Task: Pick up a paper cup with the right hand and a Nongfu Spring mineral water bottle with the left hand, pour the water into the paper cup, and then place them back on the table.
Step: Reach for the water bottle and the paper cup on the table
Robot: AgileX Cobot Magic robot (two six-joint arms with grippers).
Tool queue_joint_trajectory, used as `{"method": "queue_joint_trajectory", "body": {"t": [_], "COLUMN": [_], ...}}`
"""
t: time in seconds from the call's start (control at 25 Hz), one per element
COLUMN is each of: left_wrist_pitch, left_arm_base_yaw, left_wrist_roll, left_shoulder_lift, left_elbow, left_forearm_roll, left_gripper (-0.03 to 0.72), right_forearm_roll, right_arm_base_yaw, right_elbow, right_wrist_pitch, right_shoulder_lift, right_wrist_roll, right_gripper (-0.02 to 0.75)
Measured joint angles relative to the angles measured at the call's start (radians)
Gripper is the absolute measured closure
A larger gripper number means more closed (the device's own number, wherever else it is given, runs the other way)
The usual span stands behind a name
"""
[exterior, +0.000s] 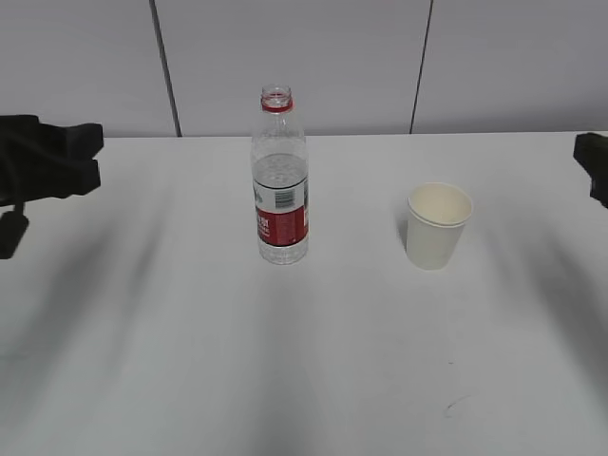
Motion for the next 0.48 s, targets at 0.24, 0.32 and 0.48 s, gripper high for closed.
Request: {"method": "queue_joint_trajectory", "body": {"t": [0.24, 0.32, 0.48], "left_wrist_pitch": [-0.158, -0.194, -0.216], "left_arm_base_yaw": [-0.021, -0.022, -0.022], "left_wrist_roll": [-0.025, -0.044, -0.074], "left_shoulder_lift": [0.166, 0.206, 0.271], "left_elbow": [-0.001, -0.001, -0.002], "left_forearm_roll": [0.016, 0.044, 0.094], "left_gripper": [0.252, 0.252, 0.252], "right_forearm_roll": [-0.210, -0.248, -0.299], "right_arm_base_yaw": [0.000, 0.000, 0.000], "right_elbow": [0.000, 0.000, 0.000], "right_wrist_pitch": [-0.148, -0.192, -0.287], "right_shoulder_lift": [0.158, 0.219, 0.334], "right_wrist_roll": [0.119, 0.134, 0.134], "right_gripper": [0.148, 0.148, 0.148]}}
